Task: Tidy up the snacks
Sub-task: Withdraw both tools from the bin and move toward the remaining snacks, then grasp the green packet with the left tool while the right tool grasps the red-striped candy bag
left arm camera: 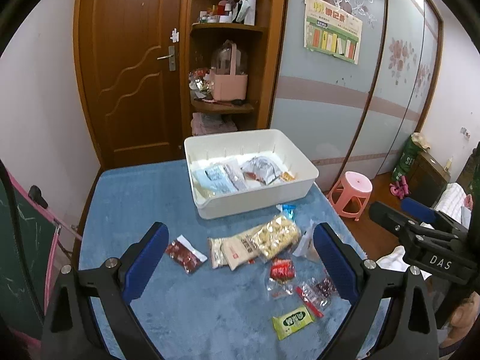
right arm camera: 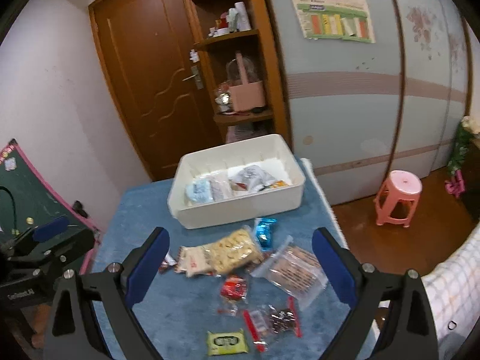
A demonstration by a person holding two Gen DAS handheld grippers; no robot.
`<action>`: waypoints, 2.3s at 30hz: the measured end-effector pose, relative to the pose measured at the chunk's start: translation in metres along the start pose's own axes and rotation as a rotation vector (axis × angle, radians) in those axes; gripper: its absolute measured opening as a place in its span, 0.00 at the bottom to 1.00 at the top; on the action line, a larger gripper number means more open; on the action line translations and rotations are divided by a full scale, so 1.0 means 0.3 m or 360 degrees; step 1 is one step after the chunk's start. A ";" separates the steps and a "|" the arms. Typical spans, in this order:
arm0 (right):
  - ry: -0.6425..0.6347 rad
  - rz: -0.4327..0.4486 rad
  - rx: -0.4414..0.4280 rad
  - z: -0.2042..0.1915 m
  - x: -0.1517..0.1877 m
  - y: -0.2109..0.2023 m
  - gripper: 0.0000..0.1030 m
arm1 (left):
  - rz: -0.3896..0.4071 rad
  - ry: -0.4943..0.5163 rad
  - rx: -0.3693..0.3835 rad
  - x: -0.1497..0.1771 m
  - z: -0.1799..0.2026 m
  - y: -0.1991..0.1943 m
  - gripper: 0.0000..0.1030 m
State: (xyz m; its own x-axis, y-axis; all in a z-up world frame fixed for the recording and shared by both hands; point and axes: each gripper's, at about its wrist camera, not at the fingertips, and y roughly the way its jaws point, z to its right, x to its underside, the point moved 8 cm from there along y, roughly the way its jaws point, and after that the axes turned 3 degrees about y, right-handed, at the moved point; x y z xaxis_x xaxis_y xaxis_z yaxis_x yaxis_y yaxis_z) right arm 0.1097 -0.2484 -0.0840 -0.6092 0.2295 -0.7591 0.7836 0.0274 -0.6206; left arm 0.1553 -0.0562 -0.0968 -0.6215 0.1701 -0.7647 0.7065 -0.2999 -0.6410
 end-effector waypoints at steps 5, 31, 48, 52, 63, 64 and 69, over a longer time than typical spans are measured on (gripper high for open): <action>-0.0016 -0.0032 0.0132 0.041 0.079 0.017 0.94 | -0.0090 -0.0025 0.0015 0.095 0.012 0.063 0.94; 0.0202 -0.0459 0.0213 0.324 0.459 0.160 0.90 | -0.0546 0.0199 0.0022 0.491 0.137 0.361 0.94; 0.0191 -0.0664 0.0144 0.333 0.575 0.296 0.87 | -0.0717 0.0660 0.0184 0.664 0.375 0.495 0.94; 0.0172 -0.0699 0.0125 0.320 0.593 0.322 0.86 | -0.0768 0.0682 0.0243 0.682 0.396 0.534 0.92; 0.0142 -0.0745 0.0089 0.272 0.605 0.374 0.86 | -0.0821 0.0683 0.0364 0.712 0.412 0.531 0.46; 0.0131 -0.0752 0.0084 0.263 0.607 0.383 0.86 | -0.0828 0.0662 0.0366 0.706 0.404 0.530 0.45; 0.0023 -0.0762 0.0135 0.227 0.618 0.426 0.84 | -0.0855 0.0572 0.0345 0.704 0.360 0.522 0.42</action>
State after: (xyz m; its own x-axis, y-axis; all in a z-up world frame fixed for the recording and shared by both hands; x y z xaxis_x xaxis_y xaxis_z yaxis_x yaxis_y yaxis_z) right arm 0.0888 -0.2687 -0.3173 -0.8966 0.2241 -0.3821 0.4029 0.0540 -0.9137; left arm 0.0981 -0.1685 -0.3514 -0.6896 0.6379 -0.3427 0.2244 -0.2618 -0.9387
